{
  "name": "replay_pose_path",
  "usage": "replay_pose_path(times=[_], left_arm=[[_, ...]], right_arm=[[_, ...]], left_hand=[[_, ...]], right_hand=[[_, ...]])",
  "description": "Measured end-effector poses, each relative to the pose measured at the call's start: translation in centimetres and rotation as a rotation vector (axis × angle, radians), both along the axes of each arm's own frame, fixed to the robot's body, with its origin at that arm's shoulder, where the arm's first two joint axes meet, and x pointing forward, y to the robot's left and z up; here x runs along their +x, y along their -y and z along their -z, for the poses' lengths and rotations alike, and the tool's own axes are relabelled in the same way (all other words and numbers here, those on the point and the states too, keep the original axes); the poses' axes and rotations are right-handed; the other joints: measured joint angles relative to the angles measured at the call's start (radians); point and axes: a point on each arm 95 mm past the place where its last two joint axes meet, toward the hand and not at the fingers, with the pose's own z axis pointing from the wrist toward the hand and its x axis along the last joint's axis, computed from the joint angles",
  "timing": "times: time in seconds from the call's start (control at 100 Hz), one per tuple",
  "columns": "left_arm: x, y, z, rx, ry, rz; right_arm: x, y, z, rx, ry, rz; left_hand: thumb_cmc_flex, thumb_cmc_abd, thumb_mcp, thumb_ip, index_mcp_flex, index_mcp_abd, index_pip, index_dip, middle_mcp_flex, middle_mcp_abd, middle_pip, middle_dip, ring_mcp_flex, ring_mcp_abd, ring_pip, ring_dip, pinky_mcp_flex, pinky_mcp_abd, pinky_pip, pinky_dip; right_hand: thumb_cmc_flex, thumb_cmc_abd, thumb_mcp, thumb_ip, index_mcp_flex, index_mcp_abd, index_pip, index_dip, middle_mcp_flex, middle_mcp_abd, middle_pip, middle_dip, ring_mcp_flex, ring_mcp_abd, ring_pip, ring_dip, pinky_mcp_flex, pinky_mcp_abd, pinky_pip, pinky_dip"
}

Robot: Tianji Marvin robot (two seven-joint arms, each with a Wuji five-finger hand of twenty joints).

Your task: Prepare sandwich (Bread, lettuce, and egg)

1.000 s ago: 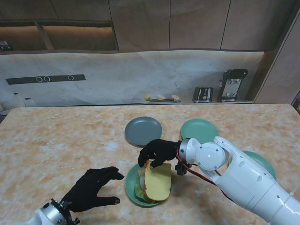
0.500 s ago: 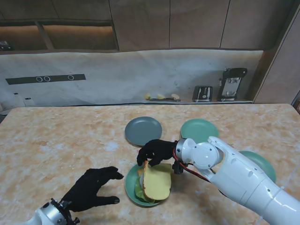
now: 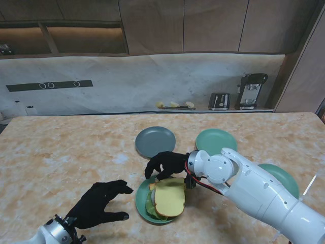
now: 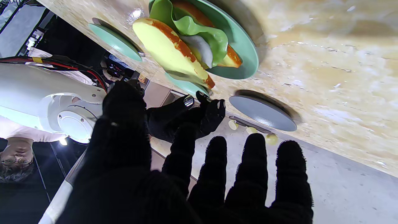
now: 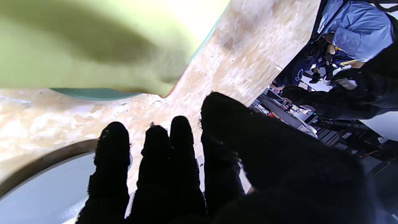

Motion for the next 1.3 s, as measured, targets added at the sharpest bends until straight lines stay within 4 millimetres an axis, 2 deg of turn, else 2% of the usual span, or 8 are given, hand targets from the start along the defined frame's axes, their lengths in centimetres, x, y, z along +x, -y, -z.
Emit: replay_pose_path(times=[0.14, 0.22, 0.29, 0.53, 0.65, 0.89, 1.1, 1.3], left_arm=[[0.1, 0.0, 0.0, 0.001, 0.001, 0.000], [0.1, 0.0, 0.0, 0.003, 0.003, 0.000], [0.2, 0.0, -0.1, 0.003, 0.005, 0.000], [0.8, 0.1, -0.3, 0.002, 0.015, -0.006], [1.3, 0.3, -0.5, -0.003, 0.023, -0.009], [2.2, 0.6, -1.1, -0.010, 0.042, -0.027], [2.9, 0.7, -1.4, -0.024, 0.058, -0.056], [3.3, 0.7, -1.6, -0.048, 0.079, -0.078]], right_arm=[[0.2, 0.2, -0.2, 0.003, 0.028, 0.010], [0.3, 0.5, -0.3, 0.013, 0.033, 0.024], [0.3, 0.7, -0.5, 0.027, 0.040, 0.039], [-0.4, 2.8, -2.4, 0.116, 0.138, 0.164], [-1.8, 4.1, -3.8, 0.164, 0.203, 0.219], [-4.9, 7.1, -5.2, 0.224, 0.256, 0.318], [-8.2, 9.6, -5.2, 0.258, 0.295, 0.423], [-11.1, 10.9, -4.3, 0.262, 0.293, 0.481]], left_hand=[[0.000, 0.000, 0.000, 0.000, 0.000, 0.000, 0.000, 0.000, 0.000, 0.000, 0.000, 0.000, 0.000, 0.000, 0.000, 0.000, 0.000, 0.000, 0.000, 0.000], [0.000, 0.000, 0.000, 0.000, 0.000, 0.000, 0.000, 0.000, 0.000, 0.000, 0.000, 0.000, 0.000, 0.000, 0.000, 0.000, 0.000, 0.000, 0.000, 0.000], [0.000, 0.011, 0.000, 0.000, 0.000, -0.001, 0.000, 0.000, 0.000, 0.000, 0.000, 0.000, 0.000, 0.000, 0.000, 0.000, 0.000, 0.000, 0.000, 0.000], [0.000, 0.011, 0.000, 0.000, 0.000, -0.002, 0.000, 0.000, 0.000, 0.000, 0.000, 0.000, 0.000, 0.000, 0.000, 0.000, 0.004, 0.000, 0.000, 0.000], [0.000, 0.011, 0.000, 0.000, 0.000, -0.002, 0.000, 0.000, 0.000, 0.000, 0.000, 0.000, 0.000, 0.000, 0.000, 0.000, 0.006, 0.001, 0.000, 0.000], [0.000, 0.011, 0.000, 0.000, 0.000, -0.002, 0.000, 0.000, 0.000, 0.000, 0.000, 0.000, 0.000, 0.000, 0.000, 0.000, 0.012, 0.001, 0.000, 0.000], [0.000, 0.011, 0.000, 0.000, -0.001, -0.001, -0.014, -0.001, 0.000, 0.000, -0.012, -0.016, 0.001, 0.000, 0.000, 0.000, 0.017, 0.002, 0.000, 0.000], [0.000, 0.011, 0.000, 0.000, -0.001, 0.001, -0.015, -0.009, 0.000, 0.000, -0.012, -0.018, 0.001, 0.000, 0.000, -0.003, 0.019, 0.004, 0.000, 0.000]], right_hand=[[-0.019, 0.015, -0.063, 0.000, -0.034, 0.000, -0.015, -0.019, -0.050, 0.006, -0.066, -0.108, -0.079, 0.033, -0.151, -0.076, -0.112, 0.026, -0.135, -0.079], [-0.042, 0.036, -0.151, 0.000, -0.100, 0.000, -0.052, -0.045, -0.100, 0.010, -0.105, -0.165, -0.127, 0.052, -0.216, -0.129, -0.162, 0.036, -0.210, -0.131], [-0.094, 0.056, -0.180, 0.000, -0.156, 0.000, -0.086, -0.069, -0.137, 0.013, -0.126, -0.211, -0.161, 0.064, -0.263, -0.175, -0.197, 0.037, -0.259, -0.174], [-0.209, 0.101, -0.244, 0.001, -0.262, 0.000, -0.112, -0.107, -0.187, 0.023, -0.153, -0.268, -0.215, 0.075, -0.332, -0.235, -0.253, 0.037, -0.367, -0.276], [-0.260, 0.100, -0.263, 0.002, -0.286, 0.000, -0.121, -0.123, -0.187, 0.024, -0.160, -0.272, -0.215, 0.083, -0.337, -0.247, -0.260, 0.039, -0.386, -0.309], [-0.316, 0.100, -0.318, 0.010, -0.335, 0.022, -0.160, -0.169, -0.187, 0.033, -0.184, -0.292, -0.215, 0.102, -0.362, -0.273, -0.273, 0.051, -0.390, -0.342], [-0.340, 0.124, -0.358, 0.010, -0.346, 0.039, -0.177, -0.209, -0.187, 0.045, -0.208, -0.296, -0.215, 0.112, -0.374, -0.275, -0.284, 0.060, -0.393, -0.362], [-0.342, 0.124, -0.377, 0.010, -0.345, 0.054, -0.176, -0.210, -0.187, 0.046, -0.208, -0.297, -0.215, 0.114, -0.383, -0.286, -0.295, 0.061, -0.401, -0.367]])
